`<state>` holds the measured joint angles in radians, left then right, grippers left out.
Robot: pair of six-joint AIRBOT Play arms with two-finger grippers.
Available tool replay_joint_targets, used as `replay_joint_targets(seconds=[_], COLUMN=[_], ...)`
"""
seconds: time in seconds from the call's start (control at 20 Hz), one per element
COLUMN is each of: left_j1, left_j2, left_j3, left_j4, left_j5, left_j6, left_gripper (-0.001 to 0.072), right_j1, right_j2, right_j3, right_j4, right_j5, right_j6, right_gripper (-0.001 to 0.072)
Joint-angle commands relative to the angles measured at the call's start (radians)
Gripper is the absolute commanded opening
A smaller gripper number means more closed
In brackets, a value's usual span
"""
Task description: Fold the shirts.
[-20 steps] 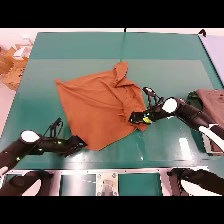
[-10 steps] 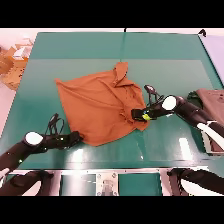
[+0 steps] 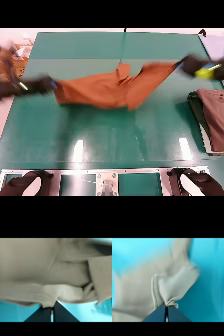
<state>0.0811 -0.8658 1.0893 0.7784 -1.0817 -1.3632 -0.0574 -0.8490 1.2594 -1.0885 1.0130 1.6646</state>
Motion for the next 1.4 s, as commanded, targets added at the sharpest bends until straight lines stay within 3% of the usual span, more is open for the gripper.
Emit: replay_joint_targets(seconds=[0.0, 0.15, 0.25, 0.45, 0.65, 0.8, 1.0, 1.25, 1.35], left_j1=[0.033, 0.033, 0.033, 0.033, 0.033, 0.033, 0.033, 0.024, 0.013], left_j2=[0.001, -0.001, 0.0, -0.001, -0.017, -0.113, -0.386, -0.77, -0.859], left_j3=[0.557, 0.939, 1.052, 1.009, 0.785, 0.622, 0.481, 0.481, 0.481], left_j4=[0.032, 0.172, 0.263, 0.277, 0.277, 0.274, 0.229, 0.049, -0.014], left_j5=[-0.058, -0.023, -0.03, -0.103, -0.106, -0.103, 0.002, 0.214, 0.275], left_j6=[0.006, -0.053, -0.086, -0.098, -0.085, -0.038, 0.071, 0.222, 0.268], left_gripper=[0.002, 0.002, 0.0021, 0.0021, 0.0021, 0.0021, 0.0021, 0.0022, 0.0022], right_j1=[-0.161, -0.241, -0.248, -0.248, -0.246, -0.245, -0.164, 0.006, 0.039], right_j2=[0.113, 0.142, 0.146, 0.139, 0.092, 0.025, -0.163, -0.567, -0.706], right_j3=[0.291, 0.5, 0.589, 0.611, 0.464, 0.257, 0.013, -0.001, 0.045], right_j4=[0.003, 0.001, -0.016, -0.016, 0.046, 0.127, 0.146, 0.147, 0.154], right_j5=[-0.003, -0.058, -0.09, -0.104, -0.103, -0.126, -0.339, -0.626, -0.653], right_j6=[0.0, -0.001, 0.0, -0.001, -0.034, -0.101, -0.159, -0.158, -0.154], right_gripper=[0.0013, 0.0013, 0.0013, 0.0013, 0.0013, 0.0013, 0.0013, 0.0013, 0.0013])
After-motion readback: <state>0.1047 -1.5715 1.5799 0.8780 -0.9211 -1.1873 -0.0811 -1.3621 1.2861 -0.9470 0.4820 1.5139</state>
